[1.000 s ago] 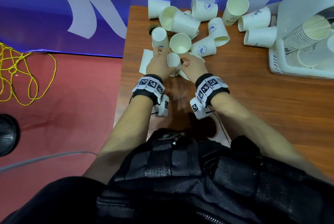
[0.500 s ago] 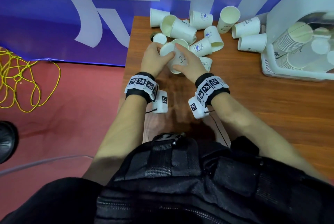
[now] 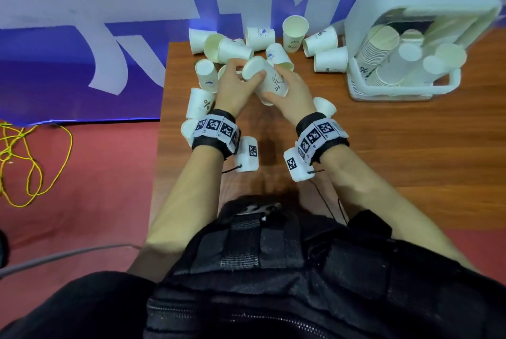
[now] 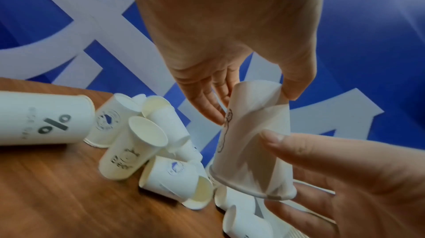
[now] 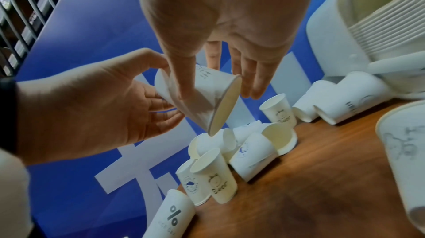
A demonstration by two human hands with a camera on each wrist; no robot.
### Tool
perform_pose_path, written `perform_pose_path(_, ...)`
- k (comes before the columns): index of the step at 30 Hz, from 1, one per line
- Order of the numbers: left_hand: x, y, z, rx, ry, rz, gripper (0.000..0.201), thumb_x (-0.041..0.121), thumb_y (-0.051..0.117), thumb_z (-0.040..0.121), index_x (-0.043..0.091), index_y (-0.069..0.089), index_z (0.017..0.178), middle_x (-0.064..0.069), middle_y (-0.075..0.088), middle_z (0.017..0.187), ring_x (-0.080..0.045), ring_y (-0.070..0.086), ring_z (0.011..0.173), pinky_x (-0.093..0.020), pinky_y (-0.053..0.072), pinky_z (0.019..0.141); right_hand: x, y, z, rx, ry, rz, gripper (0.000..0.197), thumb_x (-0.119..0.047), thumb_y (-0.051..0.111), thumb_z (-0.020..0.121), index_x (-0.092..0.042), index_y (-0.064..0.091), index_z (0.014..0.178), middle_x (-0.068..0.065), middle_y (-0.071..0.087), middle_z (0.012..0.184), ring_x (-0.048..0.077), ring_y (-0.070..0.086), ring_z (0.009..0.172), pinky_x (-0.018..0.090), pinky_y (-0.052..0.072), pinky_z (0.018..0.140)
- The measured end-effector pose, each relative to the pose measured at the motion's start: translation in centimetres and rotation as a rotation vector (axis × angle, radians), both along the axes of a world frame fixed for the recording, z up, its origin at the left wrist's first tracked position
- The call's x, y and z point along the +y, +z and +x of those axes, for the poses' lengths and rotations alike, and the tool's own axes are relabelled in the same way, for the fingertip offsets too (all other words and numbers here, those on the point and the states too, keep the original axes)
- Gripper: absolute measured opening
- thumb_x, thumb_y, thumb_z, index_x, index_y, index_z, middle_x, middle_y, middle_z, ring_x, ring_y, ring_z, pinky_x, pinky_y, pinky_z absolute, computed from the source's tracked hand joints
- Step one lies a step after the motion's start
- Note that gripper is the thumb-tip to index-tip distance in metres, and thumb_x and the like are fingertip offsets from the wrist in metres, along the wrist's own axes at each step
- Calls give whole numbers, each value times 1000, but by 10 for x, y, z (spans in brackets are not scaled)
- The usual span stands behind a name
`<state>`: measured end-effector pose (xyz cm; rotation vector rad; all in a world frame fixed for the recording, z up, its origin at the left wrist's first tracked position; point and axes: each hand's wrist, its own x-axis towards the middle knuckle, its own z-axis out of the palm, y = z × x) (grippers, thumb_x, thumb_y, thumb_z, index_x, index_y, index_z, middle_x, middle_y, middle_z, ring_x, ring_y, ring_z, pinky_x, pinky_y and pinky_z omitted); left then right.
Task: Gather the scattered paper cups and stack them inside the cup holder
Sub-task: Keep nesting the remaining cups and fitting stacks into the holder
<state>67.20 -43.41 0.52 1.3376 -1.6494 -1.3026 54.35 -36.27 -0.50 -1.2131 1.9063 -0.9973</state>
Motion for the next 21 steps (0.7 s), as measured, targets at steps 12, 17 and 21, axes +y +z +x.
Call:
perform_pose_path(12, 58, 12, -140, -14, -159, -11, 40, 23, 70, 85, 8, 49, 115, 6, 55, 101, 0, 52, 88, -7, 41, 72, 68, 12, -132, 18, -104, 73, 71, -26, 72, 79, -13, 40, 142, 8, 46, 137, 19, 45, 124, 27, 34, 104)
perform_pose_path(17, 76, 20, -198, -15, -173, -38, 46, 23, 72, 83, 7, 50, 120, 2, 58, 107, -3, 54, 91, -4, 43, 73, 81, 18, -188, 50, -102, 52, 75, -32, 75, 74, -17, 42, 140, 6, 48, 131, 17, 48, 118, 32, 38, 105)
perform_pose_path(21, 89, 24, -237, 0, -206, -69, 45, 21, 72, 83, 8, 50, 121, 1, 57, 112, -7, 53, 98, 1, 40, 72, 91, 19, -225, 49, -114, 34, 75, -36, 74, 72, -22, 43, 139, 5, 48, 127, 17, 49, 115, 36, 42, 102)
